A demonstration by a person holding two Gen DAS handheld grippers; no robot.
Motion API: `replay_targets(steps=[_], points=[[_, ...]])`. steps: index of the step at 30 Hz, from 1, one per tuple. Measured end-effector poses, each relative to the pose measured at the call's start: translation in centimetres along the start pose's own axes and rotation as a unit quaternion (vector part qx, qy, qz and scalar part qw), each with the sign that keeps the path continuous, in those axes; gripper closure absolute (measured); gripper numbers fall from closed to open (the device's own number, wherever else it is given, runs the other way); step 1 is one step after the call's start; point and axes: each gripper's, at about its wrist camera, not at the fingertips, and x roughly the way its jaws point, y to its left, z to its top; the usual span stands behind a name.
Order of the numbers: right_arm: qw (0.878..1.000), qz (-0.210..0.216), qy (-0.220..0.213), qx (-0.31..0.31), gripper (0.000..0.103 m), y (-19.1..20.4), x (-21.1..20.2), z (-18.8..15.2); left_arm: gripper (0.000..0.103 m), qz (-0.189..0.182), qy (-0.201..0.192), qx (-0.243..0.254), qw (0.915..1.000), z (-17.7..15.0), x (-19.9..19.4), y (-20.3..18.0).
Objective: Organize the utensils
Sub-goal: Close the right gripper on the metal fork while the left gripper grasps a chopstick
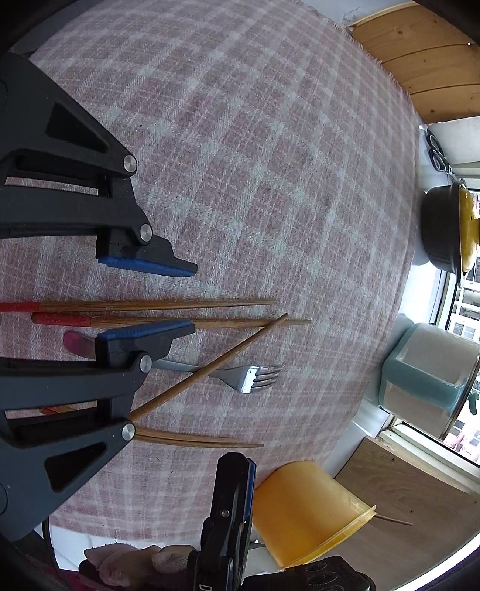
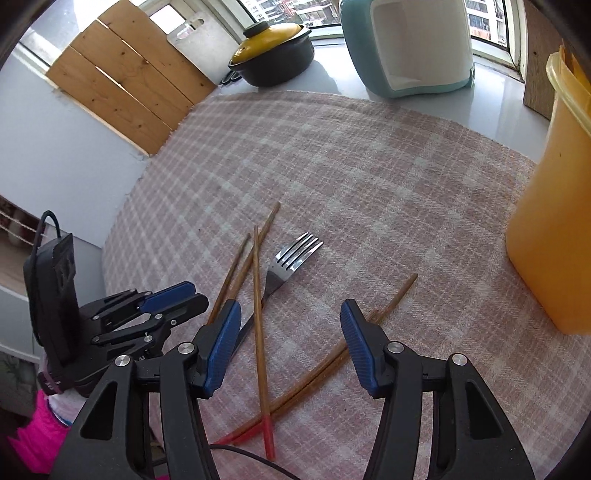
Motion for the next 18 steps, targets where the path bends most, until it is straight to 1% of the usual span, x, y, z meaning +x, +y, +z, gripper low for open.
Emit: replay_targets(steps=[2, 7, 9, 11, 14, 15, 18], points=[[1.0, 0.009, 0.006, 0.01, 0.049, -0.2, 0.7, 0.3, 0.08, 0.0, 0.004, 0.001, 1.0, 0.1, 0.4, 0.1], [0.998, 0.031, 0.026, 0.038, 0.061, -0.8, 2.5, 1.0, 0.085, 0.006, 0.013, 0.007, 0.9999, 0.4, 1.5, 0.0], [0.998, 0.033, 0.033, 0.043, 0.063, -0.9, 3.2, 1.3, 0.087, 0.009, 0.015, 0.01, 0.9998, 0.5, 1.8, 0.0], [0.998, 0.033, 0.039, 0.049, 0.064, -1.0, 4.1, 1.5, 0.087, 0.006, 0.017, 0.012, 0.9998, 0.6, 2.0, 0.0], [0.996, 0.047, 0.047, 0.065, 0.065, -1.3, 5.0, 1.6, 0.087, 0.012, 0.018, 0.02, 0.9996, 0.8, 2.3, -0.2], [0.995, 0.05, 0.048, 0.069, 0.067, -1.4, 5.2, 1.7, 0.087, 0.015, 0.018, 0.024, 0.9994, 0.9, 2.4, -0.3], [0.994, 0.056, 0.047, 0.078, 0.069, -1.4, 5.7, 1.9, 0.087, 0.019, 0.019, 0.026, 0.9993, 1.3, 2.6, -0.4]])
